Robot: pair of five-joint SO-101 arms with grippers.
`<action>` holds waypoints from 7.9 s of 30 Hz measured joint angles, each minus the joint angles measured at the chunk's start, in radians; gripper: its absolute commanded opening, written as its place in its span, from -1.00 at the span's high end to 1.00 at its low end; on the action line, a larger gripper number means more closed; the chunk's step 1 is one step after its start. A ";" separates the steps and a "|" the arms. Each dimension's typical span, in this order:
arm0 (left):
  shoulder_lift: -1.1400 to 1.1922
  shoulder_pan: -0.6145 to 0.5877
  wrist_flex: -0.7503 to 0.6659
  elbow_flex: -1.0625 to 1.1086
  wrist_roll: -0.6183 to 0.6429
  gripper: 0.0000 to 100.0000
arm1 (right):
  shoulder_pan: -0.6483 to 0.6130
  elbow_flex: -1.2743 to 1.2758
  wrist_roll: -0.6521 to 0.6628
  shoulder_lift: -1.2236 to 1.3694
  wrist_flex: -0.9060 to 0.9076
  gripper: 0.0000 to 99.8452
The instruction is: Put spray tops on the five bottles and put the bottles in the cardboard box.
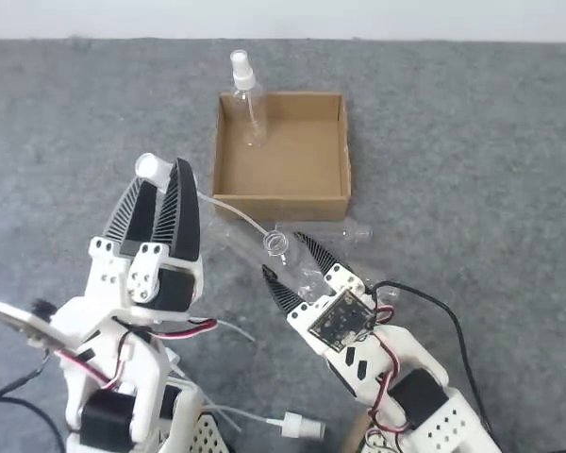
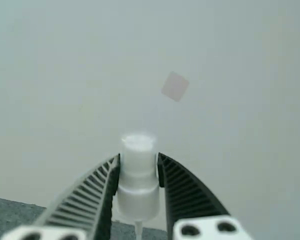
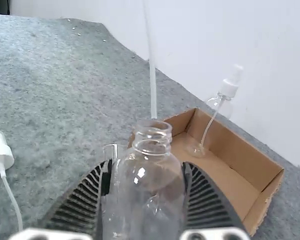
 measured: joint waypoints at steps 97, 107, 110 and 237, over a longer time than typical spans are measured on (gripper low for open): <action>-0.002 0.252 0.296 0.140 -0.241 0.67 | 0.000 0.000 0.008 0.000 0.003 0.99; -0.002 0.279 0.296 0.140 -0.238 0.94 | -0.003 0.000 0.009 0.000 0.003 0.99; -0.002 0.341 0.295 0.140 -0.279 0.94 | 0.000 0.000 0.009 0.002 0.003 0.99; -0.002 -0.044 0.158 0.196 -0.141 0.59 | 0.161 -0.038 -0.063 0.000 0.048 0.99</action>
